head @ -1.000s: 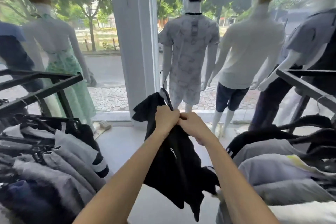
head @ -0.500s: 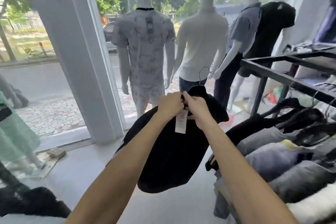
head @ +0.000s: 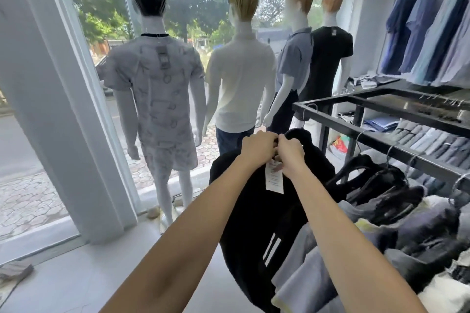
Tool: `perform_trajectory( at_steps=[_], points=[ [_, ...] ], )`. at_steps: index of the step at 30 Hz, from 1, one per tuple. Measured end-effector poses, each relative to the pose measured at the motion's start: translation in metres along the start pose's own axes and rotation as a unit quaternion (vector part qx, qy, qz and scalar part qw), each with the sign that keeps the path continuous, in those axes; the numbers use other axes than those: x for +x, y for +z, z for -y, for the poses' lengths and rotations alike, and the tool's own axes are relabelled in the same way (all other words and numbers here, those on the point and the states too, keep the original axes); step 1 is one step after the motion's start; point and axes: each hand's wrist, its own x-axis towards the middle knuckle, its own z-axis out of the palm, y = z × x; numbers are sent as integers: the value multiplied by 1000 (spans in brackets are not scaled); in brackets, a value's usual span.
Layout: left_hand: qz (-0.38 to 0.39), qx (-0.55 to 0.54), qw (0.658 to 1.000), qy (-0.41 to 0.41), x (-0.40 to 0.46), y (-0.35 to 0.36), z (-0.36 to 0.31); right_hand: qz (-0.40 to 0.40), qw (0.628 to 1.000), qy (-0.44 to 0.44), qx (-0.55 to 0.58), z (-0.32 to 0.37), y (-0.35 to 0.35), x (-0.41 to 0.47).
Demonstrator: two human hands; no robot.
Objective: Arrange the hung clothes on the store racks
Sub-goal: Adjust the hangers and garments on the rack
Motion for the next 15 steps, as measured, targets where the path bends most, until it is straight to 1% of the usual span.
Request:
perform_trajectory(
  at_steps=[3, 7, 12, 15],
  points=[
    [1, 0, 1000, 10, 23, 15, -28, -14, 1000, 13, -4, -3, -27, 24],
    [24, -18, 1000, 8, 47, 41, -65, -19, 999, 31, -9, -13, -64, 50],
    [60, -50, 997, -17, 53, 76, -73, 16, 994, 63, -90, -32, -82, 71],
    [54, -53, 997, -17, 49, 91, -73, 19, 988, 49, -147, -39, -82, 75]
  ],
)
